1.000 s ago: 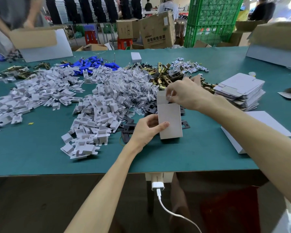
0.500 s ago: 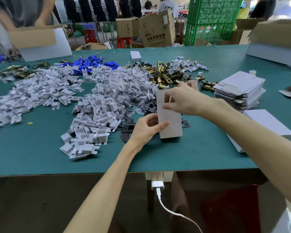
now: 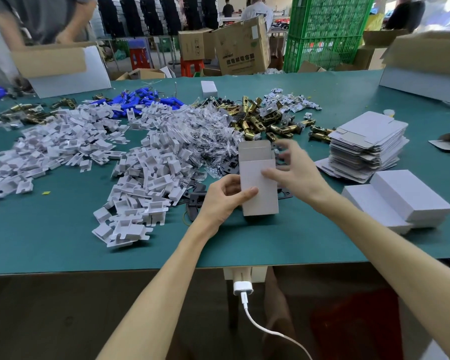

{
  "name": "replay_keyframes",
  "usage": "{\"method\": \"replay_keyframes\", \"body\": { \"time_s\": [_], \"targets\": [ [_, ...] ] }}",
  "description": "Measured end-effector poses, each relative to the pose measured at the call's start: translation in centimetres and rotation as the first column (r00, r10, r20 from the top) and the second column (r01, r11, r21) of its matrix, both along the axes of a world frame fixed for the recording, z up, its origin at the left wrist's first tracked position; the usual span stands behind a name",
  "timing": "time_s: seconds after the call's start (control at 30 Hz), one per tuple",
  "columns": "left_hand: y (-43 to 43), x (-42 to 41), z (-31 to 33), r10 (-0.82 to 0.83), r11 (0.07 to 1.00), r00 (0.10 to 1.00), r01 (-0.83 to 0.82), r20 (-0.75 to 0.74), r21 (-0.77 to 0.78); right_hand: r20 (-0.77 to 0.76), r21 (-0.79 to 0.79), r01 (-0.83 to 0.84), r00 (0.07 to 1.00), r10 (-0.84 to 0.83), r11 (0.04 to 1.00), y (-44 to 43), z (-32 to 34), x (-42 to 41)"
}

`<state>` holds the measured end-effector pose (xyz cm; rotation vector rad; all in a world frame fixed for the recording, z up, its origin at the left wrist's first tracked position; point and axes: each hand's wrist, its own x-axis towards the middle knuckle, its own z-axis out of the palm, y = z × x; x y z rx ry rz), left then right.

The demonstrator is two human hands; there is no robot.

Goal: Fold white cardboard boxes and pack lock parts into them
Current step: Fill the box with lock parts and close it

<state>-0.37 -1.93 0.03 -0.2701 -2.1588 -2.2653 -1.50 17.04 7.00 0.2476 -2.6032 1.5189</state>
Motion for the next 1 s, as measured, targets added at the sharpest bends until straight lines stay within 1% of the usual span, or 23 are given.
{"method": "replay_keyframes", "body": {
  "time_s": [0.03, 0.07, 0.17, 0.3, 0.43, 0.53, 0.8, 0.9, 1.0],
  "targets": [
    [0.0, 0.0, 0.0, 0.003, 1.000, 1.000, -0.003, -0.003, -0.001, 0.060, -0.083, 0.003, 0.998, 0.002, 0.997, 0.0, -0.9, 0.3],
    [0.1, 0.0, 0.1, 0.006, 1.000, 1.000, -0.006, -0.009, -0.002, 0.082, -0.159, 0.009, 0.997, 0.004, 0.987, 0.1, -1.6, 0.6],
    [0.2, 0.0, 0.1, 0.024, 1.000, 0.999, -0.024, -0.022, 0.009, 0.058, -0.332, 0.047, 0.998, -0.030, 0.942, -0.2, -3.3, 1.6],
    [0.0, -0.2, -0.1, 0.033, 0.999, 0.999, -0.033, -0.014, 0.029, 0.057, -0.441, 0.089, 0.996, -0.071, 0.893, -1.0, -4.9, 2.3],
    [0.0, -0.3, -0.2, 0.071, 0.997, 0.997, -0.071, -0.005, 0.009, 0.091, -0.548, 0.086, 0.995, -0.043, 0.832, -1.5, -6.3, 2.7],
    [-0.1, -0.3, -0.3, 0.085, 0.996, 0.996, -0.085, 0.022, -0.001, 0.086, -0.571, 0.075, 0.996, -0.031, 0.818, -1.5, -6.8, 2.8],
    [-0.1, -0.3, -0.3, 0.117, 0.992, 0.991, -0.120, 0.064, 0.039, 0.070, -0.537, 0.050, 0.997, -0.015, 0.842, -1.4, -7.4, 2.6],
    [-0.2, -0.2, -0.3, 0.098, 0.994, 0.993, -0.100, 0.061, 0.043, 0.066, -0.544, 0.039, 0.998, -0.004, 0.838, -1.4, -7.5, 2.5],
    [-0.4, -0.1, -0.2, 0.034, 0.998, 0.997, -0.037, 0.068, 0.052, 0.074, -0.560, 0.027, 0.997, 0.017, 0.828, -1.3, -7.4, 2.6]
  ]
}}
